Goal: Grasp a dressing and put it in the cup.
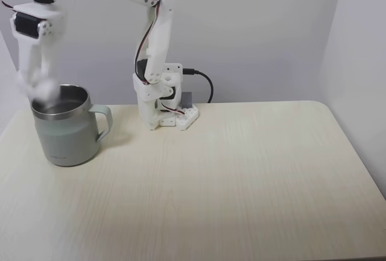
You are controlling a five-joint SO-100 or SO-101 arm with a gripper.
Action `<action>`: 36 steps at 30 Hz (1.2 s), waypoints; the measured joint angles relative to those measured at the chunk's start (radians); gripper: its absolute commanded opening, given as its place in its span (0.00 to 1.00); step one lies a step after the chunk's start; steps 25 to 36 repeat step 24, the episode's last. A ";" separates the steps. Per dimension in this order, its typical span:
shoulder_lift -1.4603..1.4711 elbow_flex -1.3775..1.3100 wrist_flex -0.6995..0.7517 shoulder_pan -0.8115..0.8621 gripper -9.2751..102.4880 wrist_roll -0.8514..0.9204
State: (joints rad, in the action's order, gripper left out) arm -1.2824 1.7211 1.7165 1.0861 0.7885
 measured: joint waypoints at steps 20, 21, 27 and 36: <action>0.011 -0.025 -0.069 0.009 0.32 -0.034; 0.011 -0.025 -0.074 0.011 0.32 -0.035; 0.011 -0.025 -0.091 0.011 0.32 -0.035; 0.011 -0.025 -0.091 0.011 0.32 -0.035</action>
